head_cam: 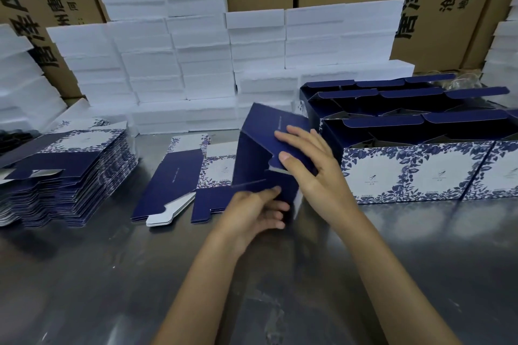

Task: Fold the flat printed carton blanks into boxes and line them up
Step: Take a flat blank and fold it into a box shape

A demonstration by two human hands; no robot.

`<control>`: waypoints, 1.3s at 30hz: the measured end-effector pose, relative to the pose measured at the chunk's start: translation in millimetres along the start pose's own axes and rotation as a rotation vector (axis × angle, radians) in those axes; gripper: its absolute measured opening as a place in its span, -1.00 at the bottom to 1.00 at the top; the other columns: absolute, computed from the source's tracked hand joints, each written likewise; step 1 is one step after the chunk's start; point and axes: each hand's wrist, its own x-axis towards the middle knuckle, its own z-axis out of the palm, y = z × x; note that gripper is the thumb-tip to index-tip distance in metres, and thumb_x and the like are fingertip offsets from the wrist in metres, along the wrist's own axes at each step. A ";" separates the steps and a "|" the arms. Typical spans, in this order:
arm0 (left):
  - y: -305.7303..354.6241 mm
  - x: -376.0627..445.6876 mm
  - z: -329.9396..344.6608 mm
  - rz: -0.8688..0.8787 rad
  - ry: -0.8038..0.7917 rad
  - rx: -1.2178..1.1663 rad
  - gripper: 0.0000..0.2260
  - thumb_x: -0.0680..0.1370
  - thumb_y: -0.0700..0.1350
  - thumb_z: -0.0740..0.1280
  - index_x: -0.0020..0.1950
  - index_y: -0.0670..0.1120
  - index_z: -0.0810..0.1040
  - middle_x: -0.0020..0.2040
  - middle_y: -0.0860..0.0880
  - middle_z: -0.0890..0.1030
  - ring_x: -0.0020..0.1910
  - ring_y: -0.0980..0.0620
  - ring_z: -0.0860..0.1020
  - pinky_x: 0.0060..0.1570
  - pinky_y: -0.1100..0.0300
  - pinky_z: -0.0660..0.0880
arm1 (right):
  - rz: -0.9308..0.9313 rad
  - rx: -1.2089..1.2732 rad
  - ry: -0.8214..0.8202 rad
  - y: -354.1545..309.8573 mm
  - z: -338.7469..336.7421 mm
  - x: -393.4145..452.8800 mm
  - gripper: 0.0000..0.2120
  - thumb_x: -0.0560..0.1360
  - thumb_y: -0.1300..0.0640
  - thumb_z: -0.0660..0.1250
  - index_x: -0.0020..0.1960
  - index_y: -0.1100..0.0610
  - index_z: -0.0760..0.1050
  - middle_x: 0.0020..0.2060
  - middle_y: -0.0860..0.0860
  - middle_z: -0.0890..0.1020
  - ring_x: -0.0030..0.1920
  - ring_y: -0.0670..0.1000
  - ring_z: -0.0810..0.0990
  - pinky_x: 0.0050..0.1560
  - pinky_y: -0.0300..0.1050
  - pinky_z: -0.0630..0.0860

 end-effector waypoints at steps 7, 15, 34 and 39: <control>5.0 -5.3 -5.2 -0.246 -0.142 0.252 -0.73 0.65 -0.08 0.28 -0.03 -0.26 0.66 -0.41 -0.09 0.63 -0.60 0.12 0.44 -0.62 0.32 0.36 | 0.044 -0.117 -0.112 9.1 -6.3 1.8 -0.68 0.60 0.27 0.34 0.19 -0.13 0.58 0.34 -0.21 0.51 0.55 -0.16 0.16 0.54 -0.23 0.06; 40.3 -15.2 -46.8 0.651 0.506 0.081 -0.76 0.52 -0.14 0.31 -0.35 0.04 0.52 -0.40 0.08 0.52 -0.47 0.11 0.41 -0.49 0.27 0.33 | 0.108 -0.037 -0.102 19.7 -11.6 3.5 -0.64 0.58 0.20 0.39 0.28 -0.16 0.54 0.43 -0.19 0.43 0.53 -0.30 0.12 0.47 -0.27 0.19; 10.6 7.6 -9.2 0.929 0.353 0.557 -0.77 0.51 -0.23 0.48 0.09 0.06 0.67 0.21 0.09 0.57 0.36 0.13 0.41 0.37 0.28 0.30 | -0.007 -0.103 0.096 27.1 2.2 11.2 -0.68 0.45 0.31 0.50 0.06 -0.07 0.64 0.14 -0.20 0.62 0.30 -0.25 0.38 0.24 -0.47 0.27; 16.3 4.8 -8.4 0.875 0.281 0.498 -0.80 0.50 -0.15 0.50 -0.01 0.17 0.66 0.21 0.13 0.55 0.35 0.09 0.41 0.36 0.20 0.32 | 0.030 0.009 0.079 29.4 2.6 15.9 -0.70 0.43 0.20 0.55 -0.04 -0.20 0.66 0.13 -0.26 0.59 0.33 -0.19 0.38 0.23 -0.50 0.29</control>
